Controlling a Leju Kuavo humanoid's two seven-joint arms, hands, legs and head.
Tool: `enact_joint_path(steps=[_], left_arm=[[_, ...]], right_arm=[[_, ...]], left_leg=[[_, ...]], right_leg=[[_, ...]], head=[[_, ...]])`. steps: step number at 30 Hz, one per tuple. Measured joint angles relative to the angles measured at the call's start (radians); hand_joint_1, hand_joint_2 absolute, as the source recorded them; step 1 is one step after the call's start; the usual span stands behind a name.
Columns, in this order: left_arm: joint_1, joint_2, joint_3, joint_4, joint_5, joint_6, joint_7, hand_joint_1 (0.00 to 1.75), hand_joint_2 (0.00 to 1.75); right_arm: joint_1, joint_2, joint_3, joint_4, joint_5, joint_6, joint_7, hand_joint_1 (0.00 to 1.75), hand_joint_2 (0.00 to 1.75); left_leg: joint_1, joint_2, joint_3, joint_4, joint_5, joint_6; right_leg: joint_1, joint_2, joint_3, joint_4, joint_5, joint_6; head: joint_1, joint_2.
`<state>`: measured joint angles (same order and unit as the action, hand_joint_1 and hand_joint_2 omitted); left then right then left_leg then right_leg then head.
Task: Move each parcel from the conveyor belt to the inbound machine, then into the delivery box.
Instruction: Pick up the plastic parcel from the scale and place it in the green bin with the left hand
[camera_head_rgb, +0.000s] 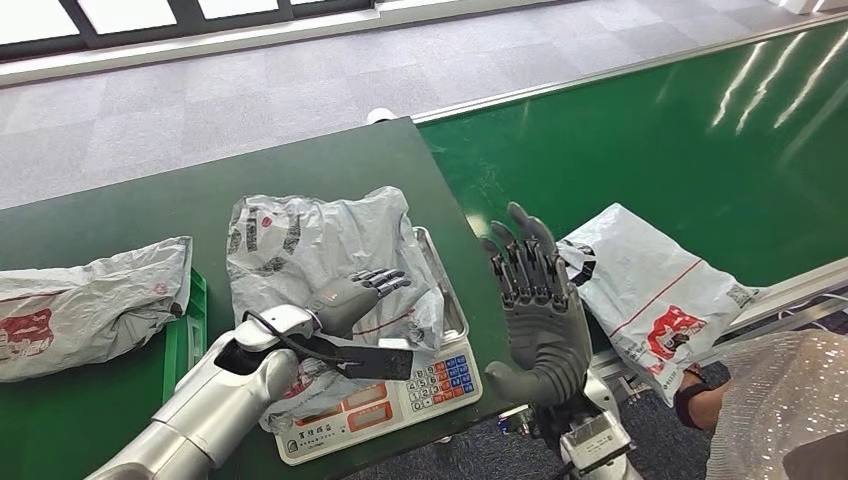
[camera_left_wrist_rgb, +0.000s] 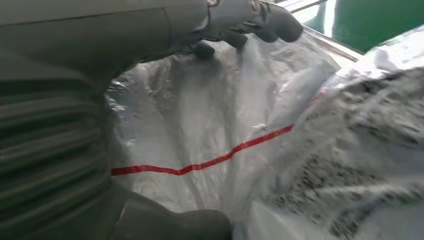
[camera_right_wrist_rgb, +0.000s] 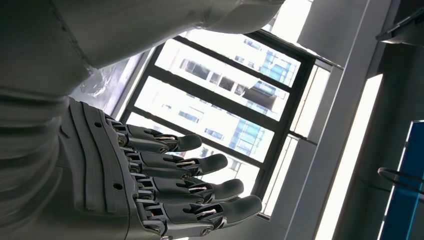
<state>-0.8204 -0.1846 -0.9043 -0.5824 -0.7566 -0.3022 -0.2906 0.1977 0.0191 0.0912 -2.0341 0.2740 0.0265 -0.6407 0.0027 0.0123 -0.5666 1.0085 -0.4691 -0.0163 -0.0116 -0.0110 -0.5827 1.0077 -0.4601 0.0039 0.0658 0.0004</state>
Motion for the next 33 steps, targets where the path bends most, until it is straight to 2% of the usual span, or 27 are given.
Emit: enact_joint_path(steps=[13, 18, 22, 23, 33], left_arm=[[-0.042, -0.001, -0.061, 0.046, 0.002, -0.014, -0.004, 0.0, 1.75], [-0.059, 0.0, -0.087, 0.052, -0.004, -0.05, 0.0, 0.0, 1.75], [-0.076, 0.001, -0.124, 0.058, -0.012, -0.07, 0.004, 1.71, 1.75], [-0.078, 0.002, -0.13, 0.058, -0.012, -0.071, 0.004, 1.75, 1.75], [-0.081, 0.032, -0.147, 0.045, 0.005, -0.045, 0.02, 1.75, 1.75]], right_arm=[[-0.014, 0.0, 0.0, 0.031, 0.001, -0.001, 0.001, 0.0, 1.75], [-0.021, 0.0, 0.0, 0.038, 0.008, -0.009, 0.001, 0.0, 1.75], [-0.03, 0.0, 0.003, 0.049, 0.016, -0.02, 0.001, 0.0, 1.75], [-0.031, 0.0, 0.004, 0.051, 0.017, -0.023, 0.001, 0.0, 1.75], [-0.035, 0.0, 0.01, 0.056, 0.021, -0.035, 0.005, 0.0, 1.75]], left_leg=[[0.0, 0.0, 0.001, 0.0, 0.0, 0.0], [0.0, 0.0, 0.001, 0.0, 0.0, 0.0], [0.0, -0.001, 0.0, 0.0, 0.0, 0.0], [0.0, -0.001, 0.0, 0.0, 0.0, 0.0], [0.0, -0.001, 0.003, 0.0, 0.001, 0.001]], right_leg=[[0.0, -0.001, 0.001, 0.0, 0.0, 0.0], [0.0, -0.001, 0.003, 0.0, 0.0, 0.0], [0.0, -0.002, 0.005, 0.0, 0.0, 0.0], [0.0, -0.002, 0.006, 0.0, 0.0, 0.0], [0.0, -0.002, 0.004, 0.0, 0.001, 0.001]], head=[[0.0, 0.0], [0.0, 0.0], [0.0, 0.0], [0.0, 0.0], [0.0, 0.0]])
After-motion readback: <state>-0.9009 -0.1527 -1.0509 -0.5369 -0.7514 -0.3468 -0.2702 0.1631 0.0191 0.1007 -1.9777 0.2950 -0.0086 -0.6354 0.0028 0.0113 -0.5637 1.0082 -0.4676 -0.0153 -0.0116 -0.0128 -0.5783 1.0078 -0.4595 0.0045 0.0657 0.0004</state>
